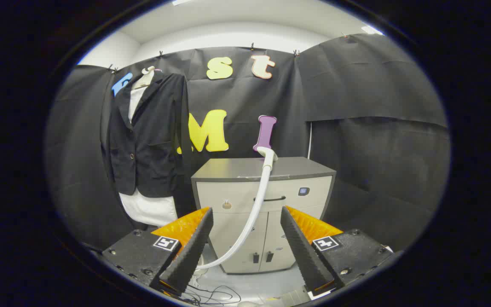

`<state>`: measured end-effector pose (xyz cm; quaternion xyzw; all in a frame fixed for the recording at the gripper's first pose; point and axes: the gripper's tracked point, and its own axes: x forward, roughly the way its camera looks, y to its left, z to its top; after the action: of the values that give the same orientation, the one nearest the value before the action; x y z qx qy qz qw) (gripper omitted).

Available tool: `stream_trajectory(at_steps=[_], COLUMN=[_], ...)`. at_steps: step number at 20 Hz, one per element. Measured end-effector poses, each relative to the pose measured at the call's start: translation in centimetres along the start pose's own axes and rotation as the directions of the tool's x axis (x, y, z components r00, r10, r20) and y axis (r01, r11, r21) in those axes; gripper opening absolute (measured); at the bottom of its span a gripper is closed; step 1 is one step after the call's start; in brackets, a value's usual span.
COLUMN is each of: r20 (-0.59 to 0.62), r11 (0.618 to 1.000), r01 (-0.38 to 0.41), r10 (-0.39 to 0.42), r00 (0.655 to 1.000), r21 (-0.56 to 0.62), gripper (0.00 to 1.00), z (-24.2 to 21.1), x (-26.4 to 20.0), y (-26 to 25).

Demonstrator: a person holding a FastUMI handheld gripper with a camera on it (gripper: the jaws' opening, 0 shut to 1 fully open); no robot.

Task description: Iron the clothes twice with a garment steamer, once on the left side and once on the right side.

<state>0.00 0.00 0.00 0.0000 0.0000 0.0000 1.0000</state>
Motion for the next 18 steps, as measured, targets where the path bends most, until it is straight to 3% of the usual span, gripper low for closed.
stream_trajectory(at_steps=[18], r20=[0.002], r11=[1.000], r01=[0.001], r10=[-0.001], r00=[1.000], r21=[-0.003], gripper=[0.99], z=[0.6], x=[0.5], y=[-0.8])
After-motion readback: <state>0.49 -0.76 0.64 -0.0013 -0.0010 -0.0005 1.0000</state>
